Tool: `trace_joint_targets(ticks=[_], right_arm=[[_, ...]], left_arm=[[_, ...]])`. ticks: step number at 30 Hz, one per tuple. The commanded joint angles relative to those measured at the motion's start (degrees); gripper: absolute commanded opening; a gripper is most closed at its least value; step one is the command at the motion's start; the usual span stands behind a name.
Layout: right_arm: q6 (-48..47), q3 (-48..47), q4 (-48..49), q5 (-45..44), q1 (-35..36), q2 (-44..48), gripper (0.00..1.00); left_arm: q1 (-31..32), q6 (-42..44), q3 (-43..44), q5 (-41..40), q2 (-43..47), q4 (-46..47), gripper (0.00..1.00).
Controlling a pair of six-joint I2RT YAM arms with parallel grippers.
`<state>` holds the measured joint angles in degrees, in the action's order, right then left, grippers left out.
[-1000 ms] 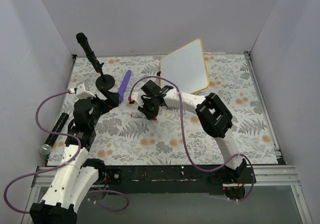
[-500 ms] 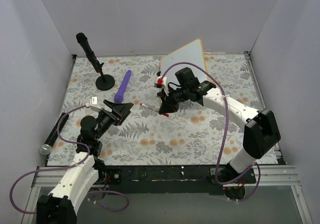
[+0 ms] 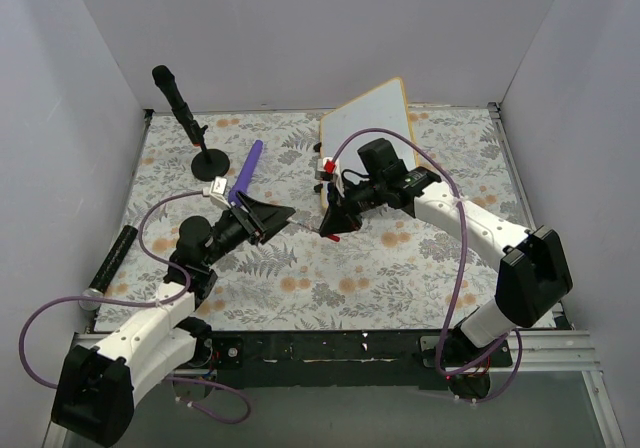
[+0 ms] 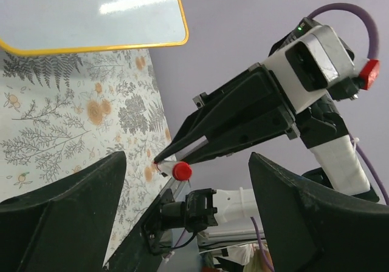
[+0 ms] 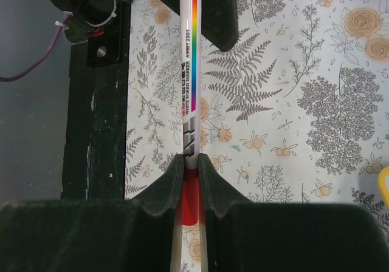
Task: Write a sentence on the whiteboard
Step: Pass from the right arm to the left
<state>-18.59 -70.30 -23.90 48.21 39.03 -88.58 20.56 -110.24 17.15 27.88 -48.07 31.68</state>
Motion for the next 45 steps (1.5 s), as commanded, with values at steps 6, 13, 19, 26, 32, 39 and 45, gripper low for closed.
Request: trace_joint_targets(ticks=[6, 13, 19, 26, 32, 39, 45], right_arm=[[-3.29, -0.01, -0.79, 3.3, 0.26, 1.92, 0.03], [-3.91, -0.1, -1.15, 2.42, 0.26, 2.0, 0.02], [-4.09, -0.27, -1.24, 2.24, 0.44, 1.48, 0.02], [-4.17, -0.27, -1.24, 0.75, 0.61, 1.12, 0.02], [-4.26, -0.19, -1.24, 0.31, 0.61, 1.12, 0.02], [-4.61, -0.01, -1.41, -0.04, 0.61, 1.3, 0.02], [-4.7, 0.34, -1.24, -0.22, 0.44, 2.09, 0.26]], left_arm=[[0.98, 11.7, 10.36, 4.11, -4.92, -11.55, 0.7], [2.38, 16.88, 14.31, 7.72, -9.75, -16.38, 0.58], [4.14, 21.72, 18.27, 6.23, -11.69, -22.89, 0.52], [5.72, 23.84, 19.85, 7.19, -13.18, -24.74, 0.4], [6.43, 24.81, 20.38, 8.07, -14.59, -25.7, 0.31], [6.6, 25.16, 21.08, 9.21, -15.12, -25.88, 0.02], [6.69, 24.72, 20.21, 8.69, -13.81, -25.44, 0.0]])
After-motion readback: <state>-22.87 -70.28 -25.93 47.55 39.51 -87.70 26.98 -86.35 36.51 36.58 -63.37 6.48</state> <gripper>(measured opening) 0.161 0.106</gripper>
